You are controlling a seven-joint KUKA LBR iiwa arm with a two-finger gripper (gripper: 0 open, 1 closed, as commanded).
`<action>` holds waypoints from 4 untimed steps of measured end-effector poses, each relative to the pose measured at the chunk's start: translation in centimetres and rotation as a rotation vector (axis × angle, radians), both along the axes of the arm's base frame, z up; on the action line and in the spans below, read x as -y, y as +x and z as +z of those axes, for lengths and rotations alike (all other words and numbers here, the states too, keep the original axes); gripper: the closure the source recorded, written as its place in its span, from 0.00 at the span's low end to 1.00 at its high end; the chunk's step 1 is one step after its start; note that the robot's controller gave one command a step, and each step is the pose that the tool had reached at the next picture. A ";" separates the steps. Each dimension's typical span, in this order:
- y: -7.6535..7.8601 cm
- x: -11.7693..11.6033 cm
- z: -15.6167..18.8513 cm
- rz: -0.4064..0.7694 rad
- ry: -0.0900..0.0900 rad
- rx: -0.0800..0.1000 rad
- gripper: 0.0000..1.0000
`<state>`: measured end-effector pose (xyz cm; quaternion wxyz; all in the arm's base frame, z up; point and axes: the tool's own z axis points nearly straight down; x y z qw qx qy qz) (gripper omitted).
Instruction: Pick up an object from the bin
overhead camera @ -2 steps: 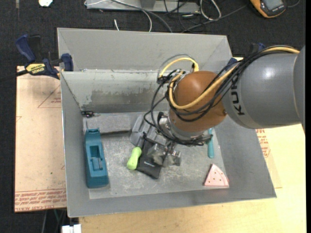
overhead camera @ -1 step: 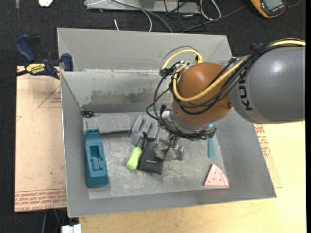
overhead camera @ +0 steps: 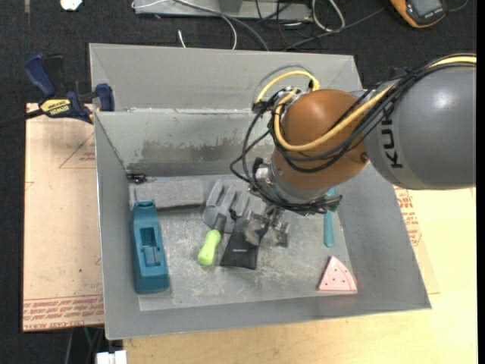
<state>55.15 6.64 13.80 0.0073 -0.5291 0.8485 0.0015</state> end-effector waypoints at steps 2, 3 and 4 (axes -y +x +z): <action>0.1 -0.1 2.7 -0.004 0.002 0.005 1.00; 0.1 -0.1 4.0 -0.006 0.003 0.003 1.00; 0.2 -0.1 4.9 -0.009 0.004 0.006 1.00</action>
Offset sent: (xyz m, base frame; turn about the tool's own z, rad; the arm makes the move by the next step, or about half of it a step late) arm 0.0007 0.0003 0.0236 0.0014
